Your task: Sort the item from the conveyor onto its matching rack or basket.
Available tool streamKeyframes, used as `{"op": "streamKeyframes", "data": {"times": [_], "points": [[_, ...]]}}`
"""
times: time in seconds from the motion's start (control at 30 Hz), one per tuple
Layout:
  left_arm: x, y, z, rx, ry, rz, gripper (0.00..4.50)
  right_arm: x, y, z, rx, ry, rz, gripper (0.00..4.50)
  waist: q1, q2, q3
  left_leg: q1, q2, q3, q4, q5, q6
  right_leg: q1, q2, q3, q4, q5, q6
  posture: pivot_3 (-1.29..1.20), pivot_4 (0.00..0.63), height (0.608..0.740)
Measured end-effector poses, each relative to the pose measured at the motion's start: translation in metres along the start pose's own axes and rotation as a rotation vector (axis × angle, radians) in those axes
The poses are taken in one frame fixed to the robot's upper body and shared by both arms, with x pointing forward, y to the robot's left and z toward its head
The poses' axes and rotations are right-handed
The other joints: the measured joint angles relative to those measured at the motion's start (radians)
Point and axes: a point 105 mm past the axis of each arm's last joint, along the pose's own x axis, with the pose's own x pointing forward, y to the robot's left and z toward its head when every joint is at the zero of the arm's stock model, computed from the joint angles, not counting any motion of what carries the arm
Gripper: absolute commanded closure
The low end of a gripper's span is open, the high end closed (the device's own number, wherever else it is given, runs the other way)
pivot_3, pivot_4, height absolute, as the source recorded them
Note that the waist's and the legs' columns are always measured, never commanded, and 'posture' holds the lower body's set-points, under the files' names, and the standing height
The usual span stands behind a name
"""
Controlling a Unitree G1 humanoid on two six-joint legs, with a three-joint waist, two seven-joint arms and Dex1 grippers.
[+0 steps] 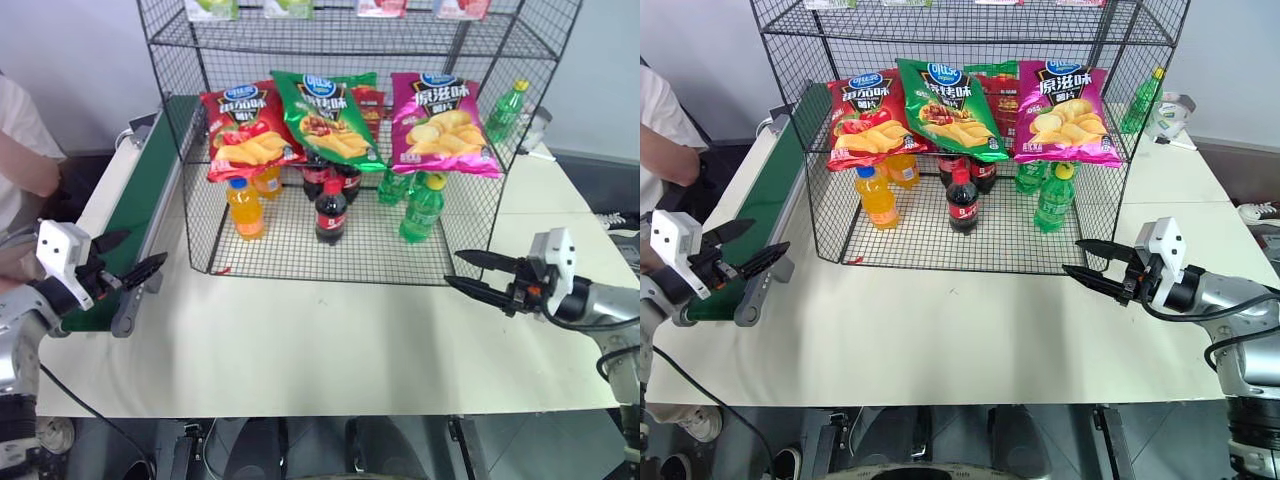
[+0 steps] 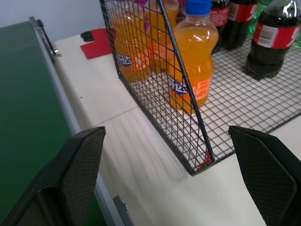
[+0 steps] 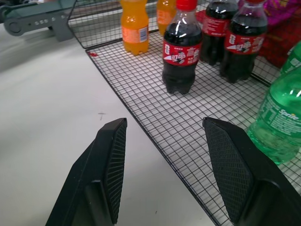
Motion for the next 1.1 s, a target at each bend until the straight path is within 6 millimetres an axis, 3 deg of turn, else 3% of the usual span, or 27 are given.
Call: {"op": "streamKeyframes", "data": {"times": [0.67,1.1], "points": [[0.003,-0.002,-0.007,-0.033,-0.036,-0.024,0.0,-0.003,-0.001,-0.005,0.003,0.025,-0.029,1.85,0.001,0.0,0.0,0.0,0.0,0.0,0.002,0.0,0.0,0.001,0.0,0.0,0.001,0.001,0.002,0.0,0.15,0.739],[0.019,-0.024,-0.012,-0.05,-0.041,-0.111,0.0,-0.021,0.004,-0.017,-0.001,0.067,-0.027,1.85,0.019,0.0,0.0,0.0,0.0,0.0,0.003,0.0,0.0,0.001,0.001,0.0,0.001,0.001,0.003,0.0,0.15,0.739]]}}
